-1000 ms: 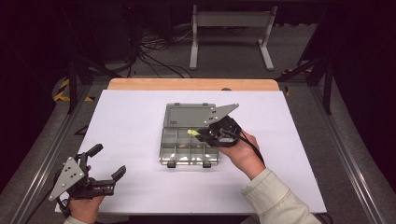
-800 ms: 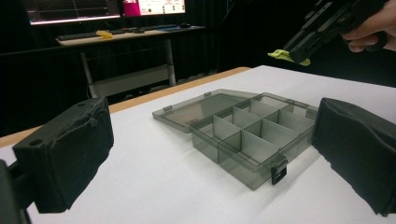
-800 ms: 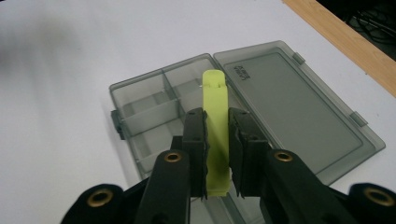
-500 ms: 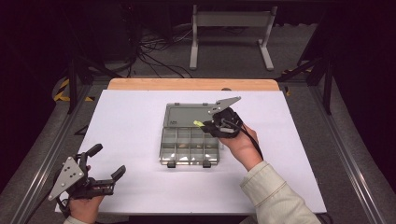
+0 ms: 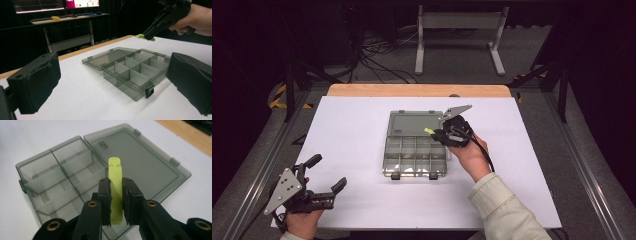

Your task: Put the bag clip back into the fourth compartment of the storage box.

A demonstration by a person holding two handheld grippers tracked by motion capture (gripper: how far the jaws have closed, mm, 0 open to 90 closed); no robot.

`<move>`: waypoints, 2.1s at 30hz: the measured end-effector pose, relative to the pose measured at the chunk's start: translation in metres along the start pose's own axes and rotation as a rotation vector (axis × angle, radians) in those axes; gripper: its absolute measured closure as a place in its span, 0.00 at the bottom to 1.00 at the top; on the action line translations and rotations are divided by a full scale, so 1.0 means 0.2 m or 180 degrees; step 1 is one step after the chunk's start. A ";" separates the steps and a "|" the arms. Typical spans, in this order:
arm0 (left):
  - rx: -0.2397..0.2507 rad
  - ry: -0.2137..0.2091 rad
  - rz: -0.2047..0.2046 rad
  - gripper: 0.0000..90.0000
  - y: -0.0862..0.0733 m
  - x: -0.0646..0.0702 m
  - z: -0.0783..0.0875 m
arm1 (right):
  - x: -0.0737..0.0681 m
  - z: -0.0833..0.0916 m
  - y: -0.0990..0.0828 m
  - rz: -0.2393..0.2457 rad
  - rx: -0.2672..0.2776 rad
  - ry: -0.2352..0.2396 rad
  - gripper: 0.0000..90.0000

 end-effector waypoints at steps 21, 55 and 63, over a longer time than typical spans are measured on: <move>0.0001 0.0005 0.0000 0.00 0.00 0.00 0.00 | 0.00 -0.12 -0.12 -0.0169 -0.0177 0.0052 0.86; -0.0001 -0.0032 -0.0006 0.00 0.00 0.00 -0.01 | 0.00 -0.12 -0.14 -0.0329 -0.0162 0.0060 0.71; -0.0012 -0.0046 -0.0008 0.00 0.00 0.00 -0.02 | 0.01 -0.03 -0.12 -0.0315 0.0077 -0.0065 0.35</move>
Point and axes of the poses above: each handheld gripper's, and its own axes: z roughly backward along the jaws, y roughly out of its top, x roughly to its right, the point moved 2 cm from there along -z, roughly forward along the jaws, and after that the axes turned 11 degrees about z, right-handed, at the moved point
